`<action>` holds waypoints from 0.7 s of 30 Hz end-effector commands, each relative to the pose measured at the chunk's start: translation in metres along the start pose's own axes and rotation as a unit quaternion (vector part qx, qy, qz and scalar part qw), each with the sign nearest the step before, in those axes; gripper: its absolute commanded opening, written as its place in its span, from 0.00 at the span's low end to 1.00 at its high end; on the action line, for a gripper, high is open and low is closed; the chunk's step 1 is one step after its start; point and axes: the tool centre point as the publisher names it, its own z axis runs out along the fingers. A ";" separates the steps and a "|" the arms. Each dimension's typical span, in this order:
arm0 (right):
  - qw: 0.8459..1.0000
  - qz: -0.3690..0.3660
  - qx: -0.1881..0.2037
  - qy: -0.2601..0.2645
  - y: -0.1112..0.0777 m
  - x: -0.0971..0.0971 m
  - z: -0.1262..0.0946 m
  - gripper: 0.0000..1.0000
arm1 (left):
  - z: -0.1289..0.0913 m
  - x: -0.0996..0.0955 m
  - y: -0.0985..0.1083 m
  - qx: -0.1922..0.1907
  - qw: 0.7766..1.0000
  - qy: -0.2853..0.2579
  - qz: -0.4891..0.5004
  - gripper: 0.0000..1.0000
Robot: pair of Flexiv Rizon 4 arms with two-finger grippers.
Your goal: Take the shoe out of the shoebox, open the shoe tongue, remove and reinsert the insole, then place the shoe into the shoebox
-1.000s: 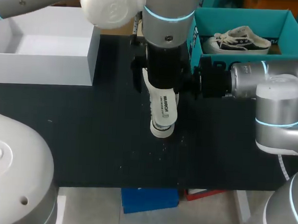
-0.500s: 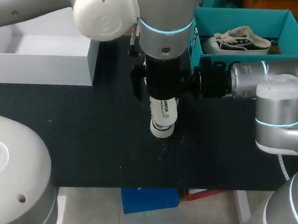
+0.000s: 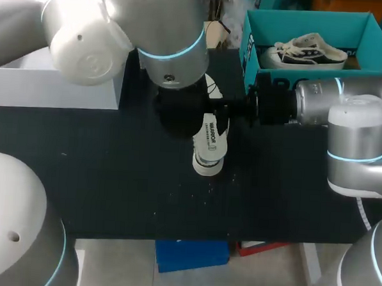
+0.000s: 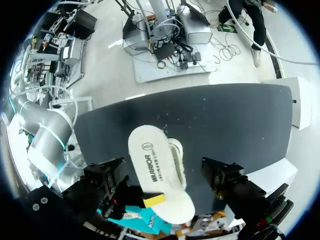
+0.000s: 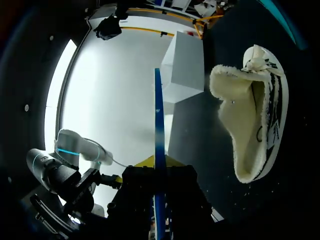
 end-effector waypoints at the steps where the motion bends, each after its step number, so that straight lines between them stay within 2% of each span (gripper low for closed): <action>1: 1.000 0.000 -0.001 0.000 0.000 0.000 0.001 0.00 | 0.001 0.029 -0.008 -0.026 0.982 -0.185 0.023 1.00; 16: 1.000 0.000 -0.001 0.000 0.000 0.000 0.001 0.00 | 0.001 0.029 -0.008 -0.026 0.982 -0.185 0.023 1.00; 19: 1.000 0.000 -0.001 0.000 0.000 0.000 0.001 0.00 | 0.010 0.050 -0.011 -0.003 0.952 -0.306 -0.002 1.00; 21: 1.000 0.000 -0.001 0.000 0.000 0.000 0.001 0.00 | 0.011 0.064 -0.011 -0.016 0.933 -0.359 -0.016 1.00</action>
